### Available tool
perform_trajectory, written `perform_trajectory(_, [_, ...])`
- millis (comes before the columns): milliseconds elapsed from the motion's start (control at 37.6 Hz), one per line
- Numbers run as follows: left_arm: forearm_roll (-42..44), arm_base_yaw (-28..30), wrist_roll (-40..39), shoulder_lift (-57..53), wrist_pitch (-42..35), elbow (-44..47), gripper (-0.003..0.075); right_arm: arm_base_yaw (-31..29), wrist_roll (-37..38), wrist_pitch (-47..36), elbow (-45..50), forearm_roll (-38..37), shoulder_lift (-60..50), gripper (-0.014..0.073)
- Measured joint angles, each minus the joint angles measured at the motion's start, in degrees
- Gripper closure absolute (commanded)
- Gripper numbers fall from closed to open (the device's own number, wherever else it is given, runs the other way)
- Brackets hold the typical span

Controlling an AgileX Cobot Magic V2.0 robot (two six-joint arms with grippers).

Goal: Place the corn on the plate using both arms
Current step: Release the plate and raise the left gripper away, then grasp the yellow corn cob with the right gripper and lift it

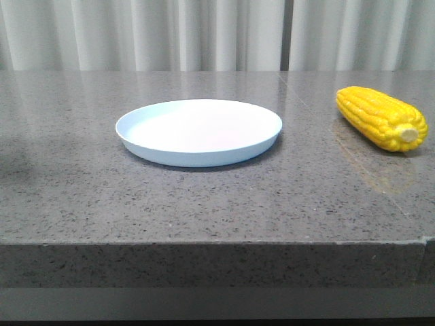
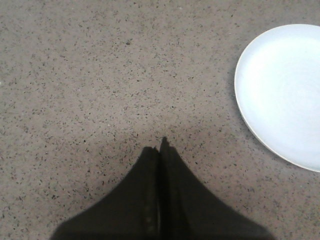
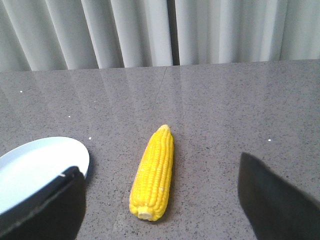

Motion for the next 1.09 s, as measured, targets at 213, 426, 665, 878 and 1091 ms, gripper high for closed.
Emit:
perform_trajectory(213, [1.1, 0.0, -0.2, -18.5, -11.8, 17.1, 0.0741, 0.0, 0.0, 0.0, 0.0, 0.0, 0.0, -0.0049])
perform_trajectory(426, [3.7, 0.0, -0.3, -37.8, -14.8, 28.3, 0.0741, 0.0, 0.0, 0.0, 0.0, 0.0, 0.0, -0.0049])
perform_trajectory(665, [4.2, 0.0, -0.3, -55.4, -14.8, 34.4, 0.0741, 0.0, 0.0, 0.0, 0.0, 0.0, 0.0, -0.0049])
perform_trajectory(878, [5.1, 0.0, -0.3, -60.8, -14.8, 35.5, 0.0741, 0.0, 0.0, 0.5, -0.8, 0.4, 1.9, -0.0049])
perform_trajectory(1091, [5.1, 0.0, -0.3, -60.8, -14.8, 35.5, 0.0741, 0.0, 0.0, 6.2, -8.4, 1.5, 16.8, -0.0049])
